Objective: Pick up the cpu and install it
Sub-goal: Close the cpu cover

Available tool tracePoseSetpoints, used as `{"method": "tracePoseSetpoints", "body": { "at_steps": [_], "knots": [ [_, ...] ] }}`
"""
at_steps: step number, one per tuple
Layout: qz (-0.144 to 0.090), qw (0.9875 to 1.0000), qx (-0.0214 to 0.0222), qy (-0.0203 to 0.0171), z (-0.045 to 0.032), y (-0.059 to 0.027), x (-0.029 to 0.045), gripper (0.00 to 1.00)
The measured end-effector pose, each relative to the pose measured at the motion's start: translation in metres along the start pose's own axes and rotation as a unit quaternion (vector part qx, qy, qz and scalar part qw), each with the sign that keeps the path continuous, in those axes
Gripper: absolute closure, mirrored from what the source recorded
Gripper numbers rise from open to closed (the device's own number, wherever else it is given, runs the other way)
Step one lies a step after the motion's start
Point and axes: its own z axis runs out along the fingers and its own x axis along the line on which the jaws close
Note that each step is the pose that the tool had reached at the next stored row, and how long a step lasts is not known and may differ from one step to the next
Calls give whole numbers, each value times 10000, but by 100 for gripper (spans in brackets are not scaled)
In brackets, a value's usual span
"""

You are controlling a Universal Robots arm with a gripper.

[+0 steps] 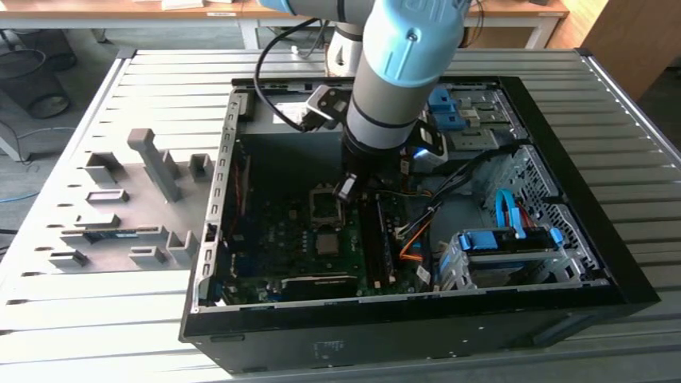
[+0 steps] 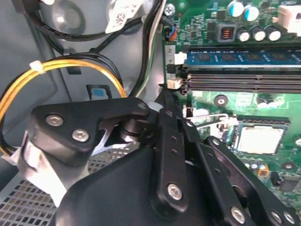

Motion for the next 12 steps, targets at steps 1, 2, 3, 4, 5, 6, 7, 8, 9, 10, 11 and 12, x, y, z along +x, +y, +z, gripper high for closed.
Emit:
{"method": "tracePoseSetpoints", "body": {
  "at_steps": [1, 2, 3, 4, 5, 6, 7, 8, 9, 10, 11, 12],
  "knots": [
    [0, 10000, 0, 0, 6, -1, 1, 90],
    [0, 10000, 0, 0, 14, -2, 2, 90],
    [0, 10000, 0, -1, 23, -4, 3, 90],
    [1, 10000, 0, -1, 31, -5, 4, 90],
    [1, 10000, 0, -1, 39, -7, 4, 90],
    [1, 10000, 1, -1, 46, -9, 4, 90],
    [0, 10000, 1, -1, 51, -12, 5, 90],
    [0, 10000, 0, 0, 54, -13, 5, 90],
    [0, 10000, 0, 0, 58, -14, 5, 90],
    [1, 10000, 0, -1, 61, -15, 5, 90],
    [0, 10000, 0, -1, 65, -16, 4, 90],
    [0, 10000, 0, -1, 66, -16, 5, 90]
  ]
}}
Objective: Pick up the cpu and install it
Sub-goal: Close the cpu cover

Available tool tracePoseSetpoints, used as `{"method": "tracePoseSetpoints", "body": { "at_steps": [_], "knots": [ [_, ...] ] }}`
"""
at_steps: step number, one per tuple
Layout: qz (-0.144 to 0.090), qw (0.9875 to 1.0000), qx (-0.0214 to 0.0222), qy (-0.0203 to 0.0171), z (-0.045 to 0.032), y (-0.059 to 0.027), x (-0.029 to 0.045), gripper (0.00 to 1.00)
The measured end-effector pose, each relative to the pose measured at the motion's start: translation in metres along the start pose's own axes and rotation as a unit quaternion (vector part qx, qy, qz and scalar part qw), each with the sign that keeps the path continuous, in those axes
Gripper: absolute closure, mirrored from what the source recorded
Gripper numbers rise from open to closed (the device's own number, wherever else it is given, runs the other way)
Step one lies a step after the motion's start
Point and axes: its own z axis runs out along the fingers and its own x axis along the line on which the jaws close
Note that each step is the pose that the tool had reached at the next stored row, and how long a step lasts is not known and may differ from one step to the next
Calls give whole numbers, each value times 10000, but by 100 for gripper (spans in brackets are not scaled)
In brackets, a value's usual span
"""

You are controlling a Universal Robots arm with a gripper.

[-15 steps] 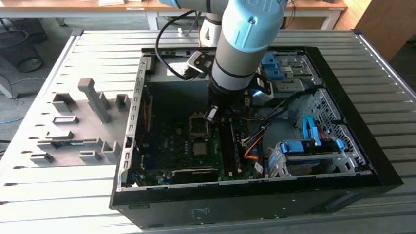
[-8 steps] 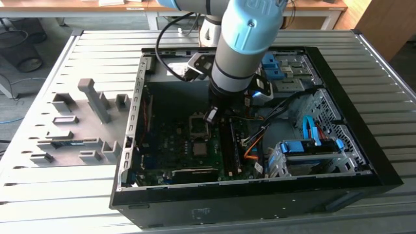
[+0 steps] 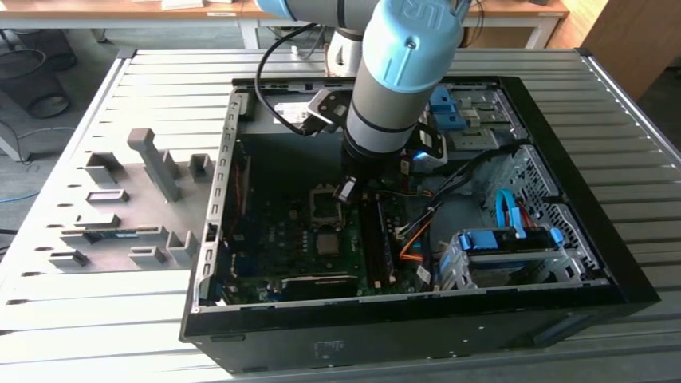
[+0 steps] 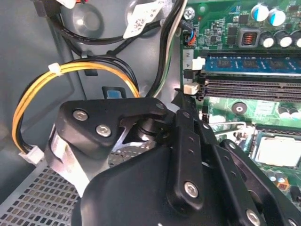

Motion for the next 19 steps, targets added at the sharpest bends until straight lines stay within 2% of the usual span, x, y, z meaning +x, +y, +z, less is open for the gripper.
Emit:
{"method": "tracePoseSetpoints", "body": {
  "at_steps": [11, 19],
  "knots": [
    [-5, 10000, 14, -13, -22, 4, 49, 90],
    [-7, 10000, 19, -18, -114, 18, 56, 90]
  ]
}}
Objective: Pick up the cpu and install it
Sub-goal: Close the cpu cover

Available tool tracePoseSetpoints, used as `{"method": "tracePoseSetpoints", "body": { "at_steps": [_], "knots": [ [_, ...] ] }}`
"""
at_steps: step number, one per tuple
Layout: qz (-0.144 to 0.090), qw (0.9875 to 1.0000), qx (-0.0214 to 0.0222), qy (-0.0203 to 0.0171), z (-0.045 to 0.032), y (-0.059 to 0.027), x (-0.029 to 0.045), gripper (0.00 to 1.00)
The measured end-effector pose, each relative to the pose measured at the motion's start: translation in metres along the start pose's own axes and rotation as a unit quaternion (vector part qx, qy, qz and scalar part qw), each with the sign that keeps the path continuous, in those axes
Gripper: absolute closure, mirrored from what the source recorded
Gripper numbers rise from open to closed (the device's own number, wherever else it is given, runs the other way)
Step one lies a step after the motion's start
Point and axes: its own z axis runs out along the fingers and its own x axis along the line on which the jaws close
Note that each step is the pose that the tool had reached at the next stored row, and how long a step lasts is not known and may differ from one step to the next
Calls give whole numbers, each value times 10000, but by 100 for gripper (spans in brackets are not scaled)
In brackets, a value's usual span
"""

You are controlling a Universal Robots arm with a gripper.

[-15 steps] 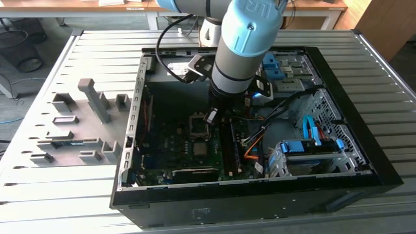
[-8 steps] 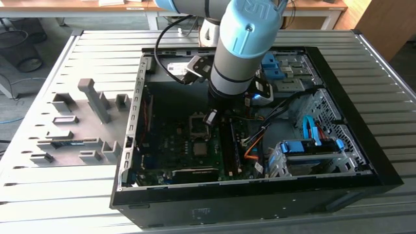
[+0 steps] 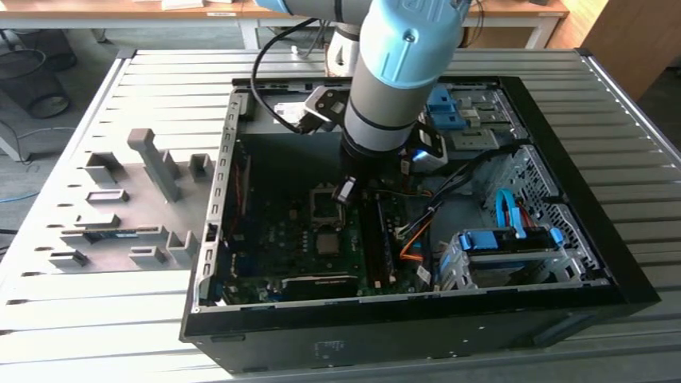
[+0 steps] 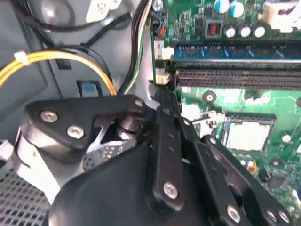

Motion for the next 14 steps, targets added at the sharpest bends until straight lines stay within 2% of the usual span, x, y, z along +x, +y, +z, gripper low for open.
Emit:
{"method": "tracePoseSetpoints", "body": {
  "at_steps": [8, 14],
  "knots": [
    [-9, 10000, 35, -28, -30, 39, 49, 90],
    [-16, 10000, 41, -35, -70, 44, 64, 90]
  ]
}}
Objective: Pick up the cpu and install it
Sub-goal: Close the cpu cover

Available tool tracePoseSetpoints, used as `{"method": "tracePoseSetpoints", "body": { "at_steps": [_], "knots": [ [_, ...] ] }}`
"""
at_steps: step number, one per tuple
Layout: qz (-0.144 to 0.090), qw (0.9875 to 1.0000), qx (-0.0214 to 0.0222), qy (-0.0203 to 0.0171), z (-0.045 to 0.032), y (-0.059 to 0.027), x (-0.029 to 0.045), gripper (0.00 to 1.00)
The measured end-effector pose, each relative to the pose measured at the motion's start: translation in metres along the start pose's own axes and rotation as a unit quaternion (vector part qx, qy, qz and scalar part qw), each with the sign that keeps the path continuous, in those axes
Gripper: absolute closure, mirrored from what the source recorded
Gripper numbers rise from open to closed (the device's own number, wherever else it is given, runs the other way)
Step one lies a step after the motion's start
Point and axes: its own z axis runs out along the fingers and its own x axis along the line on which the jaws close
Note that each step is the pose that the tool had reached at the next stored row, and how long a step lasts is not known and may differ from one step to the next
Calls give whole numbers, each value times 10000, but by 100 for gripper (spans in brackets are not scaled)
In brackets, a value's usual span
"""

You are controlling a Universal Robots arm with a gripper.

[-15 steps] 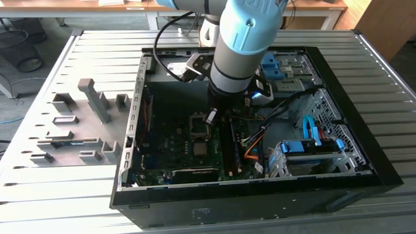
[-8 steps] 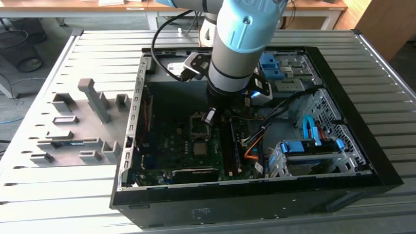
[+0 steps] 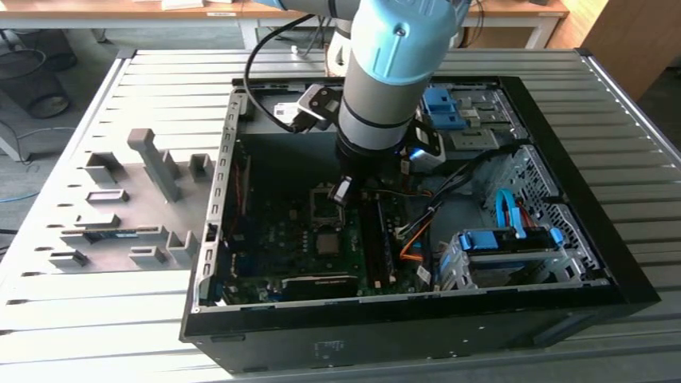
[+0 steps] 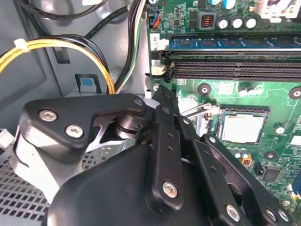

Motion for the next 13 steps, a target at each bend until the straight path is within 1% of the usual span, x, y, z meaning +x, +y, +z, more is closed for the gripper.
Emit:
{"method": "tracePoseSetpoints", "body": {
  "at_steps": [6, 13],
  "knots": [
    [-6, 10000, -2, -8, -38, 4, 8, 90],
    [-12, 10000, -5, -12, -111, 15, 3, 90]
  ]
}}
